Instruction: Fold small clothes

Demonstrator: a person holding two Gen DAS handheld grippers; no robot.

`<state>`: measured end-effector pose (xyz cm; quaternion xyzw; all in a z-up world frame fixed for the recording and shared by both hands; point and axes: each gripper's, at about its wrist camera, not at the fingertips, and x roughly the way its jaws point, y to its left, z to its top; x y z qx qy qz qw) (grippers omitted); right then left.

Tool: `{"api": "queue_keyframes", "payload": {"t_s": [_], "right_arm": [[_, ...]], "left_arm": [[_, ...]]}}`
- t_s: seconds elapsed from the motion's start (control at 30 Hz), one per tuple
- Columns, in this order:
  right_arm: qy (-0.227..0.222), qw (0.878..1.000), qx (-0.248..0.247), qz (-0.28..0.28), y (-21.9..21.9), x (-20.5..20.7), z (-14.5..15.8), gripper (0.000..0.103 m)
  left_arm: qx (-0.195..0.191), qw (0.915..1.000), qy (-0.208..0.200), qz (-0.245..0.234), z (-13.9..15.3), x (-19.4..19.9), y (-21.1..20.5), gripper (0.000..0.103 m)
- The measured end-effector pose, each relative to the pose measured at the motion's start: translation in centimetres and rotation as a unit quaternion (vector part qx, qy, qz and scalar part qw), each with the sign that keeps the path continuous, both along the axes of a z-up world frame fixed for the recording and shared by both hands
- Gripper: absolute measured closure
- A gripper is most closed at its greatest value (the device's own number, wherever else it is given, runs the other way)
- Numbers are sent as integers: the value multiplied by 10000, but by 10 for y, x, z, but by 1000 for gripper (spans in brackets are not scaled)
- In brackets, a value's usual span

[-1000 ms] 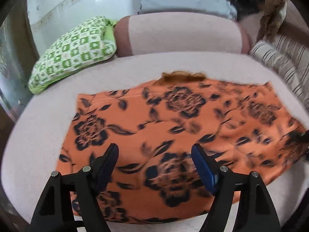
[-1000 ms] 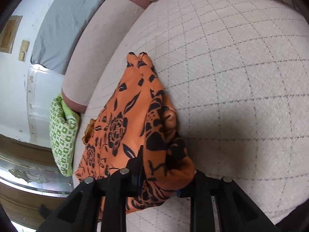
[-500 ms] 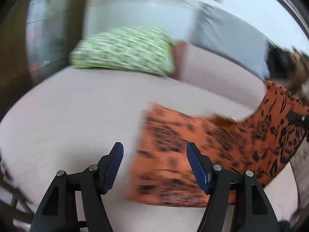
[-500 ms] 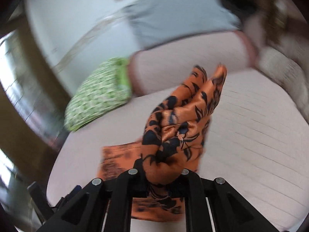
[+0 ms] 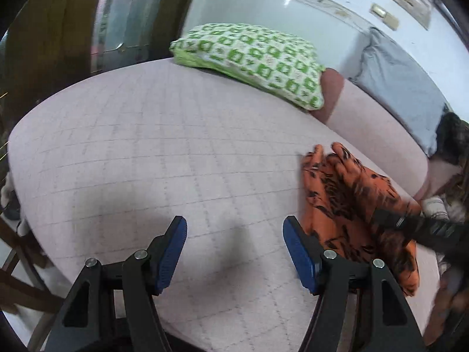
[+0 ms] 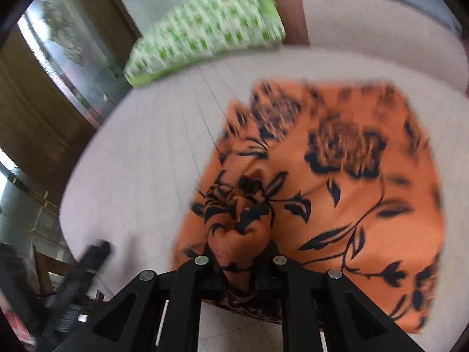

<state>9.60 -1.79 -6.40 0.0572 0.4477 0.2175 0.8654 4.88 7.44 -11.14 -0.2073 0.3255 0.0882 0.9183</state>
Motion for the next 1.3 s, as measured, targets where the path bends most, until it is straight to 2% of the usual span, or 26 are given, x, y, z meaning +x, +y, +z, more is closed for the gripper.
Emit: {"api": "queue_keyframes", "payload": {"t_s": [0.07,0.13,0.17,0.2,0.23,0.27,0.3,0.33,0.37,0.4,0.53,0.63,0.7,0.73,0.77,0.8,0.83,0.9,0.97,1.03,1.1,1.17,1.23,1.3], "right_arm": [[-2,9999,151,51,1,-7,3,90],[295,9990,154,309,10,-10,-24,88],[446,9980,180,402,11,-7,-38,82],[648,9965,262,469,10,-2,-57,72],[571,9960,532,433,3,-3,-58,72],[522,9947,789,390,-6,-4,-54,66],[532,9901,1244,374,-17,-6,-48,40],[523,9879,1418,344,-24,-10,-43,26],[402,9870,1529,294,-35,-16,-34,20],[305,9866,1581,257,-48,-21,-30,20],[-47,9798,1907,-604,-120,-41,-16,20],[-61,9764,1961,-905,-149,-45,-16,20],[-3,9753,1985,-973,-160,-40,-21,20],[44,9744,2003,-1020,-164,-40,-25,20],[96,9737,2034,-1023,-166,-39,-29,20],[129,9738,2033,-1013,-169,-37,-29,20],[182,9747,1999,-986,-170,-35,-31,20],[261,9745,2031,-922,-167,-31,-34,20],[229,9739,2095,-838,-164,-29,-34,20],[342,9750,2044,-797,-160,-24,-40,20],[505,9747,2021,-806,-157,-18,-48,20],[508,9748,2040,-745,-156,-17,-45,20],[293,9785,1930,-669,-156,-18,-34,20],[228,9792,1879,-728,-157,-14,-29,20]], "left_arm": [[27,9999,-98,-86,2,-2,-5,34],[-35,9998,-151,-117,8,-6,-3,34],[-88,9997,-149,-158,10,-8,-3,34],[-141,9995,-135,-241,11,-7,-5,34],[-170,9992,-137,-333,13,-7,-8,34],[-169,9989,-166,-414,16,-13,-10,34],[-186,9982,-202,-530,19,-15,-13,34],[-239,9974,-194,-644,22,-14,-16,34],[-362,9961,-197,-775,25,-12,-19,34],[-480,9948,-214,-876,27,-10,-22,34],[-926,9869,-58,-1317,31,3,-45,34],[-1394,9763,269,-1632,23,18,-69,34],[-1401,9749,498,-1656,15,28,-81,34],[-1331,9756,609,-1638,12,32,-86,39],[-1379,9740,645,-1679,11,37,-88,69],[-1377,9735,722,-1679,10,41,-88,86],[-1409,9741,762,-1596,12,44,-86,88],[-1421,9780,388,-1474,25,36,-77,89],[-1086,9857,2,-1287,38,21,-71,90],[-1294,9839,354,-1178,15,24,-63,90],[-1450,9797,959,-999,-28,32,-55,89],[-1506,9800,825,-1001,-32,26,-53,89],[-1233,9841,741,-1046,-23,24,-59,89],[-1151,9850,731,-1055,-24,23,-60,89]]}}
